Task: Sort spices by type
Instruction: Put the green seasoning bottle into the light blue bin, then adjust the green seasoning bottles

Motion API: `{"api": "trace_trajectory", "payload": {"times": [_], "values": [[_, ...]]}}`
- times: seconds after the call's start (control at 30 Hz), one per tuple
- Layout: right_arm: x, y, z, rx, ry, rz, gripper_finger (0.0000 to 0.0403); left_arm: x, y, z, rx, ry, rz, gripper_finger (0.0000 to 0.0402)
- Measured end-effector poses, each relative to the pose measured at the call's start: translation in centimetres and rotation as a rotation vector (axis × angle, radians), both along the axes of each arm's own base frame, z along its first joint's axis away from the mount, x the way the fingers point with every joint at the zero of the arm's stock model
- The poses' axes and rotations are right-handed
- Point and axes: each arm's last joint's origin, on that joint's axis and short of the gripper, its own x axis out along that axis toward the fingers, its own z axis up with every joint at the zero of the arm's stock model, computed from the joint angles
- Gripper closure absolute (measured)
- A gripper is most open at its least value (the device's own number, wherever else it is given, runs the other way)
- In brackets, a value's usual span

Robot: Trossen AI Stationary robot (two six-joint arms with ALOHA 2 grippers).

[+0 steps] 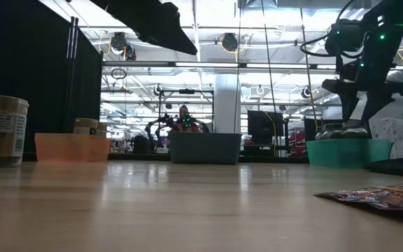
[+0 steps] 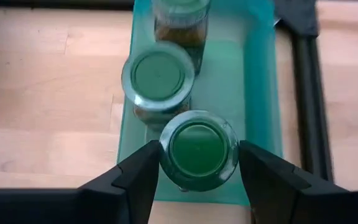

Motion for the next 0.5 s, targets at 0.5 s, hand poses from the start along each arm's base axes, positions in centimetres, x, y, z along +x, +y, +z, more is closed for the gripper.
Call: {"api": "trace_trajectory", "payload": {"times": [0.5], "values": [[1.3,-0.8,3.9,-0.016,-0.036,0.173,0.0273,0.0,0.0,0.0,0.000,-0.001,0.001,0.0086]]}}
